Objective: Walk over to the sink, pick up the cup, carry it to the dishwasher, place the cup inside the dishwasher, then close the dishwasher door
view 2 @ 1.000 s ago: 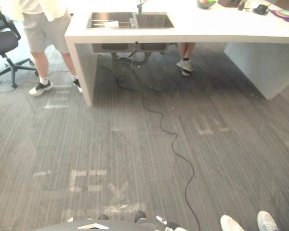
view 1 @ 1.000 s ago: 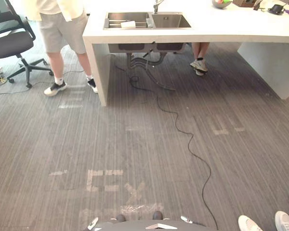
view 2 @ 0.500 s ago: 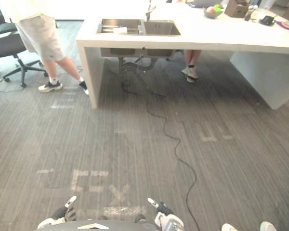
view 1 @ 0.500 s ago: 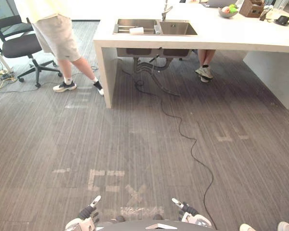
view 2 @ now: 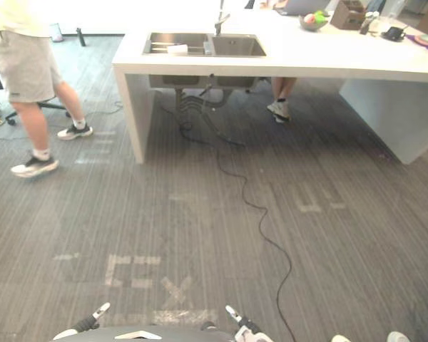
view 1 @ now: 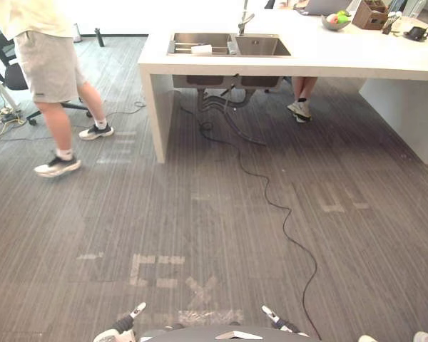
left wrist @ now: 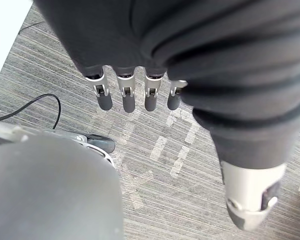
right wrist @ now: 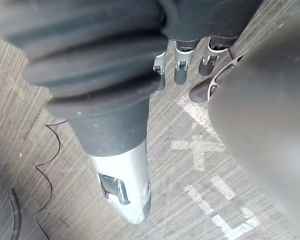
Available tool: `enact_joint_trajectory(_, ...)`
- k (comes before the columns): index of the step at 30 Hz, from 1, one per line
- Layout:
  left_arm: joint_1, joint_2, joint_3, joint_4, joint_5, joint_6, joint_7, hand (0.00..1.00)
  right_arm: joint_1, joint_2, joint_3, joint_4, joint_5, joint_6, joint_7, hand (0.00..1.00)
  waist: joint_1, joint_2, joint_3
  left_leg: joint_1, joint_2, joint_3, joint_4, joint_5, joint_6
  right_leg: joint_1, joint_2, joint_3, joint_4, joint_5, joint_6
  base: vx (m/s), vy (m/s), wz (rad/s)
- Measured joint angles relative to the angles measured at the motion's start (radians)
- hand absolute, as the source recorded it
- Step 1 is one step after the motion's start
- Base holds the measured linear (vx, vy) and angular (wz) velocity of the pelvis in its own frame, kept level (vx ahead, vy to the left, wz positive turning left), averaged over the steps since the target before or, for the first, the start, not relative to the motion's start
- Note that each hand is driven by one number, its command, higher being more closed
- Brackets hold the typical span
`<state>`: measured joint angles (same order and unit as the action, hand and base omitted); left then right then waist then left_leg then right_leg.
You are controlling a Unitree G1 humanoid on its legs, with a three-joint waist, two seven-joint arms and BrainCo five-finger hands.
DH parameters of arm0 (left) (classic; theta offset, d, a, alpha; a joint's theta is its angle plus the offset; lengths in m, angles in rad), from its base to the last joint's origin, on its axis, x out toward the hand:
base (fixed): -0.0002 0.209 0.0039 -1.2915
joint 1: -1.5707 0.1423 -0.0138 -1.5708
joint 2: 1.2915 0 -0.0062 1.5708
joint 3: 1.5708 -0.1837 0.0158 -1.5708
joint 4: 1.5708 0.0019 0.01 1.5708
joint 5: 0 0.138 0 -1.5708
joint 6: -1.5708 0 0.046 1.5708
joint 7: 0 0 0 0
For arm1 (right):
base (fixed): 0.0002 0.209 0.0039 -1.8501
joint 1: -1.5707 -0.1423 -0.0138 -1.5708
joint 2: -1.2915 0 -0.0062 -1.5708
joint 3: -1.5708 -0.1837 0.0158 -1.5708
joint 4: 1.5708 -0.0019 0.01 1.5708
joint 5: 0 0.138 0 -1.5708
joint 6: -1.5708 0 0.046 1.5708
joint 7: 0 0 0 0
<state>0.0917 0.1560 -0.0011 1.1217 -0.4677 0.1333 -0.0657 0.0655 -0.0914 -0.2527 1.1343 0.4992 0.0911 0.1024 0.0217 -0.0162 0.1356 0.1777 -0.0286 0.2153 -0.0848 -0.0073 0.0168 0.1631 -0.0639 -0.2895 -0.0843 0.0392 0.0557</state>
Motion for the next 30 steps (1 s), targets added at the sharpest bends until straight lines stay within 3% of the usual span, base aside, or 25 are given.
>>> enact_joint_trajectory(7, 0.000, 0.004, 0.040, -0.003, -0.051, 0.000, -0.003, 0.00, -0.016, -0.009, 0.050, -0.001, -0.005, 0.024, -0.002, 0.00, 0.010, -0.013, 0.014, -0.086, 0.013, 0.004, 0.142, -0.056, -0.025, -0.025, -0.006, 0.002, 0.004, 0.003, -0.004, -0.01, -0.004, 0.02)
enact_joint_trajectory(13, 0.007, 0.002, 0.042, -0.001, -0.028, -0.004, -0.008, 0.00, -0.016, -0.005, 0.036, -0.002, 0.011, 0.043, 0.000, 0.00, 0.007, -0.009, 0.021, 0.000, 0.016, 0.036, 0.028, -0.024, -0.031, -0.006, 0.012, 0.032, 0.000, 0.001, -0.013, -0.04, -0.015, -0.16)
enact_joint_trajectory(19, 0.011, 0.000, 0.073, 0.010, -0.030, 0.015, -0.012, 0.00, 0.006, 0.002, -0.006, -0.012, 0.066, 0.050, -0.001, 0.00, -0.010, -0.013, 0.018, 0.001, 0.021, 0.033, 0.010, -0.014, -0.025, -0.018, 0.020, 0.031, -0.001, -0.003, -0.018, 0.03, -0.015, 0.00)
enact_joint_trajectory(21, 0.009, -0.001, 0.073, 0.010, -0.001, 0.009, -0.011, 0.00, 0.006, -0.001, -0.006, -0.014, 0.065, 0.050, -0.003, 0.00, -0.012, -0.011, 0.019, 0.000, 0.023, 0.033, 0.016, -0.025, -0.014, -0.056, 0.009, 0.029, 0.094, -0.061, -0.012, 0.05, 0.008, 0.01)
enact_joint_trajectory(24, 0.001, 0.013, 0.056, 0.009, 0.059, -0.060, -0.012, 0.00, -0.001, 0.001, 0.004, -0.019, 0.064, 0.055, -0.004, 0.00, -0.016, -0.039, 0.036, 0.000, 0.004, 0.042, 0.053, -0.045, 0.006, -0.184, -0.061, 0.039, 0.418, -0.195, 0.018, 0.05, 0.043, -0.04)
enact_joint_trajectory(26, -0.013, 0.023, 0.023, 0.007, 0.036, -0.115, -0.002, 0.00, -0.017, -0.004, 0.006, -0.018, 0.065, 0.072, -0.013, 0.00, -0.011, -0.053, 0.062, 0.033, -0.009, 0.056, 0.067, -0.066, 0.021, -0.278, -0.113, 0.037, 0.653, -0.214, 0.023, 0.05, 0.050, -0.24)
enact_joint_trajectory(27, -0.016, 0.026, 0.010, 0.005, 0.021, -0.142, 0.007, 0.00, -0.021, -0.009, 0.005, -0.018, 0.065, 0.074, -0.020, 0.00, -0.018, -0.044, 0.088, 0.056, -0.012, 0.054, 0.070, -0.079, 0.029, -0.323, -0.138, 0.029, 0.748, -0.241, 0.035, 0.08, 0.024, -0.17)
enact_joint_trajectory(29, -0.018, 0.025, -0.008, -0.034, -0.022, -0.179, 0.016, 0.00, -0.019, -0.015, 0.005, -0.019, 0.065, 0.074, -0.020, 0.00, -0.024, -0.046, 0.092, 0.061, 0.004, 0.052, 0.098, -0.115, 0.031, -0.358, -0.139, 0.025, 0.705, -0.271, 0.028, 0.10, 0.012, -0.01)
enact_joint_trajectory(30, -0.020, 0.012, -0.021, -0.111, -0.035, -0.194, 0.016, 0.00, -0.016, -0.016, 0.005, -0.019, 0.065, 0.068, -0.020, 0.00, -0.028, -0.043, 0.094, 0.061, 0.021, 0.045, 0.116, -0.135, 0.018, -0.377, -0.130, 0.018, 0.613, -0.247, 0.025, 0.12, 0.006, 0.09)
